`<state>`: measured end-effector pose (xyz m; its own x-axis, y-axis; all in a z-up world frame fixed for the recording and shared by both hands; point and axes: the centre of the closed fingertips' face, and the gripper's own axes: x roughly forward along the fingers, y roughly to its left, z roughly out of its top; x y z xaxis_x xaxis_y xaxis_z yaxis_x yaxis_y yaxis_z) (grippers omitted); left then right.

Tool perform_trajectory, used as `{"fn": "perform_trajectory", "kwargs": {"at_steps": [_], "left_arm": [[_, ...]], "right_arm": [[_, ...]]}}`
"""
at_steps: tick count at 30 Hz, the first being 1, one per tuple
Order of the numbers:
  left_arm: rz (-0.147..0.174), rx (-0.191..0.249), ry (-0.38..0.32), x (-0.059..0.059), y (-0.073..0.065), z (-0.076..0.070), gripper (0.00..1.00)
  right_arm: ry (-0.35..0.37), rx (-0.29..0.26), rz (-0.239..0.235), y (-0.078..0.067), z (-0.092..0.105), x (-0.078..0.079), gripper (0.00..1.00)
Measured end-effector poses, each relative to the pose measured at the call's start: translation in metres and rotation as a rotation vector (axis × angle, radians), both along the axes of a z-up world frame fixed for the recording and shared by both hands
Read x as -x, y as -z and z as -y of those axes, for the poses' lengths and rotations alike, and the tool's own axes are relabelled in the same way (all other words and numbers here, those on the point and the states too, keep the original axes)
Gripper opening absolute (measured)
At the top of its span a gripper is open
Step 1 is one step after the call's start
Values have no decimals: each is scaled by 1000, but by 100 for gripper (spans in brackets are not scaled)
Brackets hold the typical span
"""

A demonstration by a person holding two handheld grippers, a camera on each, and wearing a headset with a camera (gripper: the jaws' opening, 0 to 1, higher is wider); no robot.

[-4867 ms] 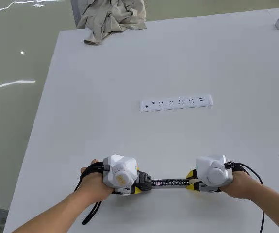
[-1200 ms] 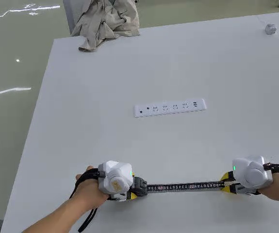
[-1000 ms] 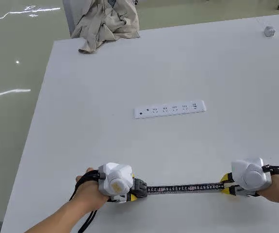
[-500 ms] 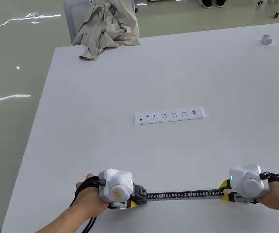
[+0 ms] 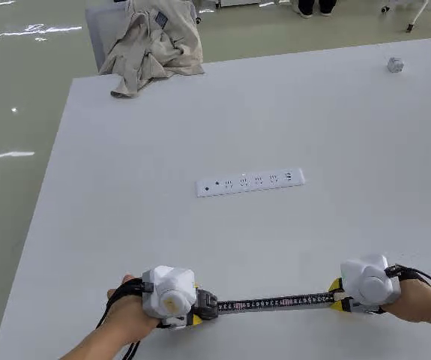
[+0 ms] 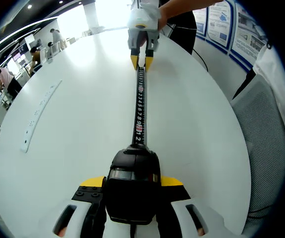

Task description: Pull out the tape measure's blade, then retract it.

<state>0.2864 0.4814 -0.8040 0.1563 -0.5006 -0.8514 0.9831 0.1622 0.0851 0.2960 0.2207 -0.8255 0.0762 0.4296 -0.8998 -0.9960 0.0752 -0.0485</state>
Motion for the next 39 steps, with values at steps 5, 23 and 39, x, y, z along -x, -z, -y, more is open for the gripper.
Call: {"fn": "perform_trajectory", "kwargs": {"at_steps": [5,23,39], "left_arm": [[6,5,-10,0,-1,0,37],[13,56,-102,-2,-5,-1,44],[-1,100,-211,2,-10,-13,53]], "right_arm": [[2,6,3,0,0,-1,15],[34,31,5,2,0,-3,16],[120,5,-15,1,-10,0,32]]}}
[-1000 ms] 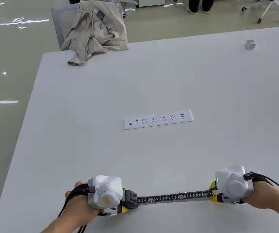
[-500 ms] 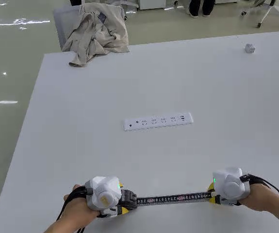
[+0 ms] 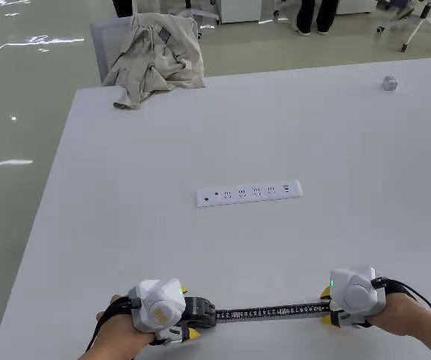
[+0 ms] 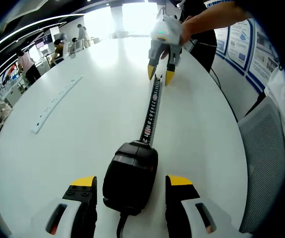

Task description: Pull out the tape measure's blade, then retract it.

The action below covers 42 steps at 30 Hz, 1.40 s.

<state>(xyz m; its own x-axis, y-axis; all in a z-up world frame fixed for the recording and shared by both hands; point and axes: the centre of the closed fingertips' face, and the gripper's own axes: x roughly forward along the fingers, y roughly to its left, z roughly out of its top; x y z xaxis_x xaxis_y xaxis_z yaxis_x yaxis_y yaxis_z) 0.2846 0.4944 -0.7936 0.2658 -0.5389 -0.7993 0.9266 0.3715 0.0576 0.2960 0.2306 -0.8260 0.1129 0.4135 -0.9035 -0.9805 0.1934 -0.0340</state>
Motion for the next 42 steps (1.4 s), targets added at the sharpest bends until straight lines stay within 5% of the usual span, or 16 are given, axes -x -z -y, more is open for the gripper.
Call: {"fn": "perform_trajectory", "kwargs": {"at_steps": [18,29,38,42], "left_arm": [[18,91,-179,3,-12,-7,62],[19,144,-321,13,-20,-19,68],[-12,181,-422,24,-19,-24,75],[-39,241,-512,27,-22,-24,77]], "right_arm": [[287,-104,-30,-17,1,-1,46],[450,-198,-27,-26,-3,12,55],[543,-254,8,-41,-4,17,60],[568,-260,25,-45,-6,23,63]]}}
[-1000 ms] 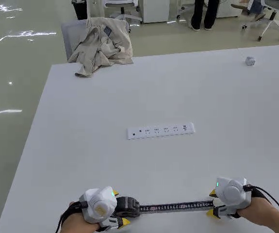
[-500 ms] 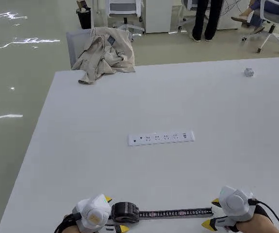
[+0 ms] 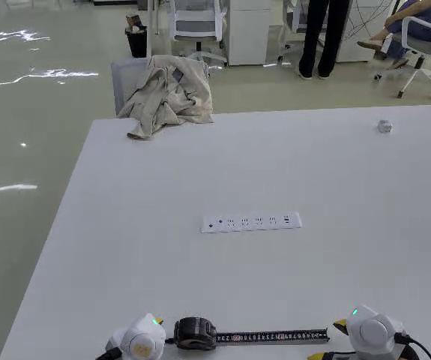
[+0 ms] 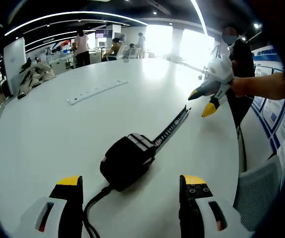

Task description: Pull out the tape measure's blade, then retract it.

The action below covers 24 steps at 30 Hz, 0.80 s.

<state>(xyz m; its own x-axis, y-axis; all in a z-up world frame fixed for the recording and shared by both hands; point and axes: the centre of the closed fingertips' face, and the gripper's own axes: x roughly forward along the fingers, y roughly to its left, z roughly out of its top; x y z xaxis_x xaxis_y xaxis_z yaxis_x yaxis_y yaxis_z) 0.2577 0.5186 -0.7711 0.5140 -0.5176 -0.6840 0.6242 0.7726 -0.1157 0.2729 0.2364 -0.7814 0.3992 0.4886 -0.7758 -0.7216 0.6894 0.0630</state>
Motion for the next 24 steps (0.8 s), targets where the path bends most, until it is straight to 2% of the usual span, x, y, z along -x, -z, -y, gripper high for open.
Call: {"fn": "perform_trajectory", "kwargs": {"at_steps": [2,7,11,17,24], "left_arm": [[-10,-25,-5,4,4,-3,78],[-27,-3,-66,10,5,-7,80],[-30,-6,-103,15,6,-12,81],[-13,-8,-152,22,1,-12,83],[17,-11,-236,24,-7,-12,84]], "right_arm": [[11,1,5,0,-1,4,64],[36,6,12,3,-4,17,65],[67,-4,8,2,-4,26,67],[118,-23,0,0,-8,39,72],[183,-33,14,-7,-4,46,78]]}}
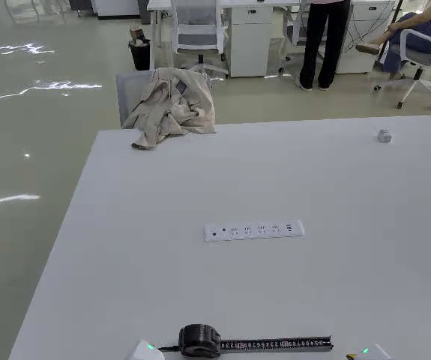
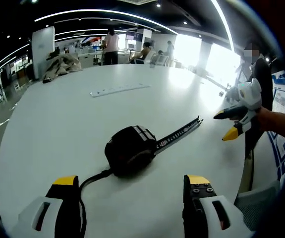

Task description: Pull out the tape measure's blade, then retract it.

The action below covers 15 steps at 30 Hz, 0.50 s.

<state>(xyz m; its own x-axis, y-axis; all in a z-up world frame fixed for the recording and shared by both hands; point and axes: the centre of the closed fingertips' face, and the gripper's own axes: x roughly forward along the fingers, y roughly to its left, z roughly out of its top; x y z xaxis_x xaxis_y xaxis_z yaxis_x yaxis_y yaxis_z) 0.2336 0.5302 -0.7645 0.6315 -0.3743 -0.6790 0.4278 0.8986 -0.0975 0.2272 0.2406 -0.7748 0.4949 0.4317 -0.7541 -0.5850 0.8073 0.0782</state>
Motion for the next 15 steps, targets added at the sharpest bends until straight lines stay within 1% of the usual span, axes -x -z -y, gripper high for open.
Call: {"fn": "perform_trajectory", "kwargs": {"at_steps": [1,3,4,6,9,10,12,13,15], "left_arm": [[1,-1,-2,2,0,2,86],[1,-5,-32,4,-2,2,89],[1,-9,-45,5,-2,1,89],[8,0,-66,7,-4,1,89],[12,6,-75,12,-6,5,89],[13,9,-78,13,-6,6,89],[14,-6,-99,17,-4,3,89],[26,-4,-114,18,-6,3,90],[22,-6,-128,21,-6,3,90]], "right_arm": [[11,4,13,-2,1,0,78],[17,6,20,-5,0,3,81],[19,5,24,-7,0,4,81],[23,7,30,-10,-1,6,81],[24,2,37,-13,-3,11,82],[25,2,38,-11,-3,11,82],[31,-4,41,-14,-5,14,83],[30,-6,43,-15,-7,17,83],[28,-8,43,-16,-10,21,83]]}}
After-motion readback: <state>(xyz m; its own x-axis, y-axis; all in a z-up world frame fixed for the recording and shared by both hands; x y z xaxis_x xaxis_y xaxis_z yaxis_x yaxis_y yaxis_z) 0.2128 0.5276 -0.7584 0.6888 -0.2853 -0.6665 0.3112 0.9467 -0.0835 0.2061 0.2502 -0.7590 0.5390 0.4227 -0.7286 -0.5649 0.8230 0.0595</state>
